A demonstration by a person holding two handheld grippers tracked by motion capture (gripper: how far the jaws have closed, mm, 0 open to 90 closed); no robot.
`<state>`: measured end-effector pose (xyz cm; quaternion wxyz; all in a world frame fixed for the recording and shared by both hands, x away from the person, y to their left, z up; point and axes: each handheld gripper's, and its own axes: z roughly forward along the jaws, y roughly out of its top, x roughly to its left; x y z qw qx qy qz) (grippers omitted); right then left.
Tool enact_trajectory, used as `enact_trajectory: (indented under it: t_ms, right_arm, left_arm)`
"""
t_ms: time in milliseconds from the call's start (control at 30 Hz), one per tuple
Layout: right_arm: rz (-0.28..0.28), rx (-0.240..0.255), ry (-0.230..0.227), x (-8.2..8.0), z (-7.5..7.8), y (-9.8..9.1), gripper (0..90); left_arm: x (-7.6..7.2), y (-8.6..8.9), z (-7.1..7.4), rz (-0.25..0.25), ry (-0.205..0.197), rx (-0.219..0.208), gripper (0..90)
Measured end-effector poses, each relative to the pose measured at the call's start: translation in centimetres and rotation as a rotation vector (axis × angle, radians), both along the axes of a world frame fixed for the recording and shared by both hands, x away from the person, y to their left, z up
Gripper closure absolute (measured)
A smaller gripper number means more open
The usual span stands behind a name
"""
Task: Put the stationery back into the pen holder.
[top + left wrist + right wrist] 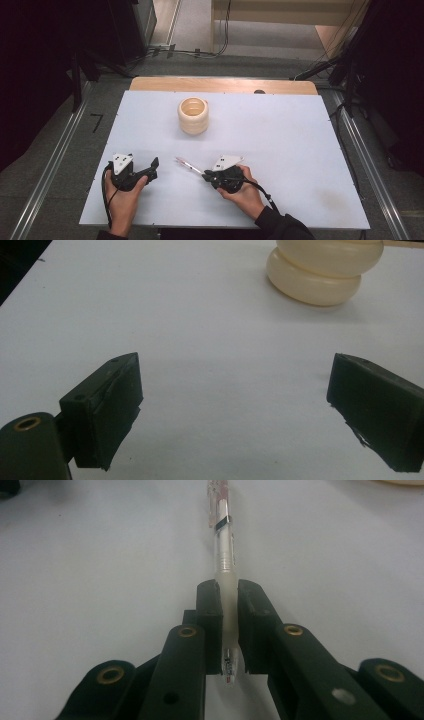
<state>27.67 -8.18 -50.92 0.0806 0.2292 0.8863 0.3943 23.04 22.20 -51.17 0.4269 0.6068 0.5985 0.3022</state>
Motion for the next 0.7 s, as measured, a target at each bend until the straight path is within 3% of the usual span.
enact_trajectory:
  t_ms: [300,700]
  right_arm:
    - [-0.023,0.015,-0.014,0.7,1.0,-1.0,78.8]
    - [-0.068,0.039,-0.039,2.2,3.5,-2.3,78.8]
  left_arm:
    - [0.0,0.0,0.0,0.002,0.002,0.002,8.4]
    - [0.0,-0.1,0.0,0.000,0.002,-0.002,8.4]
